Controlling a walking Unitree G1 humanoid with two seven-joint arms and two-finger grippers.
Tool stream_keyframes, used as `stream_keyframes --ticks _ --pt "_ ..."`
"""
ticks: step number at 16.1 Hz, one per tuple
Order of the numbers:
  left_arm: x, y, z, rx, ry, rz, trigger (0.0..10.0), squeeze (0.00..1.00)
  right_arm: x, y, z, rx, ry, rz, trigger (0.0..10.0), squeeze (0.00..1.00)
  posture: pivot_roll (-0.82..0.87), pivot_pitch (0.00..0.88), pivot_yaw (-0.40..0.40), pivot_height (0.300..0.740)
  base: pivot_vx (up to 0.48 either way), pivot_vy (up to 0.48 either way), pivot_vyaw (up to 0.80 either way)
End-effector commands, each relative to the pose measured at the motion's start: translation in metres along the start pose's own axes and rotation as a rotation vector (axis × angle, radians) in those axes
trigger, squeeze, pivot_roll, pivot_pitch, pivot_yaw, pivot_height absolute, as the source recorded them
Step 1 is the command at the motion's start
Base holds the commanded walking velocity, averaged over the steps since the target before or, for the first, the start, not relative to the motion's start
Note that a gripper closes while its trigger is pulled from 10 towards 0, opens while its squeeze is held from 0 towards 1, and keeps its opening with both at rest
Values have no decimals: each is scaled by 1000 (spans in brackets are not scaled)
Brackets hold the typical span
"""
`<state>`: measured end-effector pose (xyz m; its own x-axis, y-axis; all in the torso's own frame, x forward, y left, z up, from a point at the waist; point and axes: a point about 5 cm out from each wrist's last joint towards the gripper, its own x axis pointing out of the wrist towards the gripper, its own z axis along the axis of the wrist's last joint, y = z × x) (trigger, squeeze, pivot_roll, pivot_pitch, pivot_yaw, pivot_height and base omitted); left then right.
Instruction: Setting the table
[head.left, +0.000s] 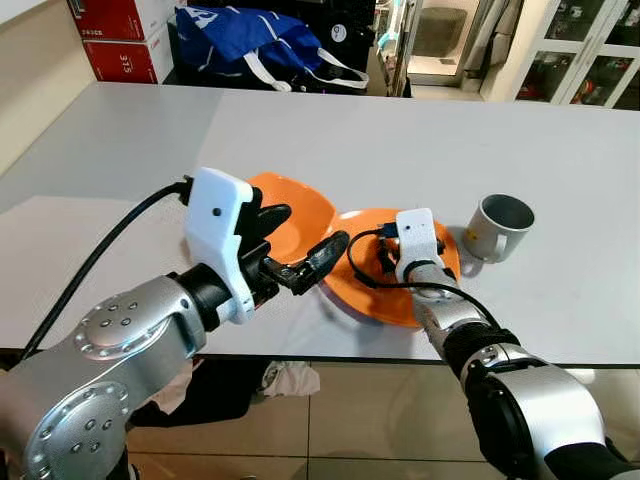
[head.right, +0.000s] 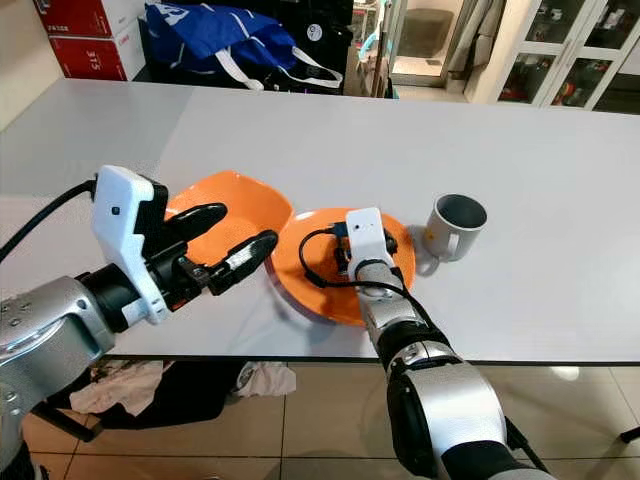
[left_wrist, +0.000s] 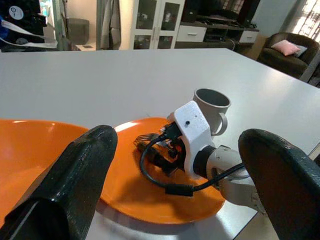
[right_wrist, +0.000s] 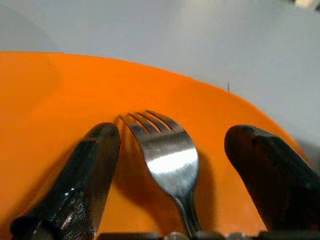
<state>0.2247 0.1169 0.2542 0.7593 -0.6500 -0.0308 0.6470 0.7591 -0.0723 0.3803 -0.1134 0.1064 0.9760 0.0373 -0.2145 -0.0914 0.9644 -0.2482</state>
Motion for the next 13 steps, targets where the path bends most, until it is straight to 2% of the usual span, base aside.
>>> stream_keyframes --ticks 1,8,10,12,13 --pt "1 1 -2 -2 1 3 10000 0 3 -1 13 -12 -39 -3 10000 0 256 79 -53 736 0 0 0" --pt "7 6 -3 18 -15 10 10000 0 5 -6 25 -5 -83 -18 10000 0 238 23 -59 736 0 0 0" --pt "8 15 -6 40 -26 80 10000 0 7 -9 39 11 -142 -20 10000 0 218 9 -59 736 0 0 0" --pt "9 36 -17 67 -31 227 10000 0 8 -22 64 49 -254 -46 10000 0 183 0 -57 736 0 0 0" --pt "10 43 -23 53 -30 267 10000 0 8 -28 73 55 -298 -50 10000 0 158 0 -59 736 0 0 0"
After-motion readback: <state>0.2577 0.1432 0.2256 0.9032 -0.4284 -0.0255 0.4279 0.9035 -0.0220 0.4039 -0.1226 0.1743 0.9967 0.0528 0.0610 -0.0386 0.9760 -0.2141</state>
